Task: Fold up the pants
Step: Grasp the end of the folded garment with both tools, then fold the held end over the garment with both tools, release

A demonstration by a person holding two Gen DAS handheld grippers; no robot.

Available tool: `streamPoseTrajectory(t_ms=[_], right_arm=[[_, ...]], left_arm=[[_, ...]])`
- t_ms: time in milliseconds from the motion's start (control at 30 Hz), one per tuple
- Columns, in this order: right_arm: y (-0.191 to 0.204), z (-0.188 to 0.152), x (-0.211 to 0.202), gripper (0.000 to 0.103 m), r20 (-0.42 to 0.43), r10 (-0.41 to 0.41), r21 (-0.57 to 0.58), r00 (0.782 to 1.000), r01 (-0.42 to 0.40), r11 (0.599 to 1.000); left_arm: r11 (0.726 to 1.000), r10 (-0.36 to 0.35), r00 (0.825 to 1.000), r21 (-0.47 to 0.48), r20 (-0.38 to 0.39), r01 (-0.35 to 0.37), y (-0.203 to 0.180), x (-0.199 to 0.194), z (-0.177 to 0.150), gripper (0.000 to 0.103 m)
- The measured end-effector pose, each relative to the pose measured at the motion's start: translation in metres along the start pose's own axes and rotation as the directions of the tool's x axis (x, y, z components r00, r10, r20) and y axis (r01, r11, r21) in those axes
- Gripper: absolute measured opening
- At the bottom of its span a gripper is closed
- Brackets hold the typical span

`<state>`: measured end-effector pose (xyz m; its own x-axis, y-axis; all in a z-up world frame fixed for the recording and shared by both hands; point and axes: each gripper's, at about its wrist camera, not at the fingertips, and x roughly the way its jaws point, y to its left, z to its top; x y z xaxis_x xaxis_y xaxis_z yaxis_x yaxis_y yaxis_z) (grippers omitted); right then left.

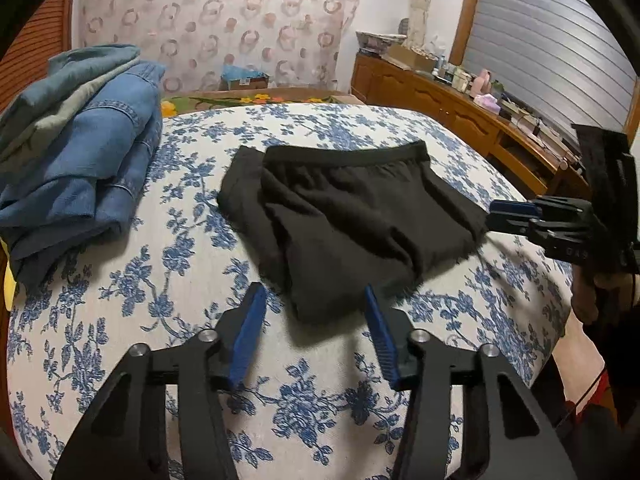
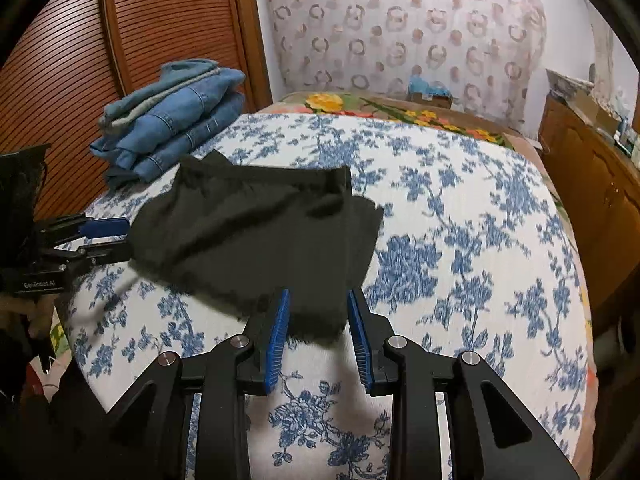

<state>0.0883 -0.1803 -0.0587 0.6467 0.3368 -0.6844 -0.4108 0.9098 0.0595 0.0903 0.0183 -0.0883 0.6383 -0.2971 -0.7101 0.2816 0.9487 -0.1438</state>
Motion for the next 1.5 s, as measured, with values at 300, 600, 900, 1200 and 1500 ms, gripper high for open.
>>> streamPoseTrajectory(t_ms=[300, 600, 900, 1200, 1500], right_arm=[[-0.004, 0.000, 0.017, 0.031, -0.048, 0.025, 0.045, 0.999, -0.023, 0.999], [-0.007, -0.005, 0.011, 0.006, 0.004, 0.067, 0.057, 0.998, -0.067, 0.996], [-0.013, -0.011, -0.008, 0.003, 0.049, 0.044, 0.055, 0.998, -0.047, 0.997], [-0.010, -0.011, -0.011, 0.003, 0.052, 0.053, 0.056, 0.997, -0.056, 0.997], [-0.005, -0.019, -0.029, 0.003, 0.062, 0.054, 0.037, 0.997, -0.057, 0.998]], left_arm=[[1.000, 0.008, 0.999, 0.023, -0.035, -0.007, -0.004, 0.011, -0.001, 0.033], [0.999, 0.004, 1.000, 0.033, -0.019, -0.003, -0.002, 0.006, 0.004, 0.011], [1.000, 0.000, 1.000, 0.007, 0.017, 0.000, 0.009, -0.013, 0.002, 0.010], [1.000, 0.000, 1.000, 0.011, 0.008, 0.000, 0.005, -0.014, 0.000, 0.010], [0.999, -0.010, 1.000, 0.040, 0.023, 0.009, -0.008, -0.033, -0.004, 0.010]])
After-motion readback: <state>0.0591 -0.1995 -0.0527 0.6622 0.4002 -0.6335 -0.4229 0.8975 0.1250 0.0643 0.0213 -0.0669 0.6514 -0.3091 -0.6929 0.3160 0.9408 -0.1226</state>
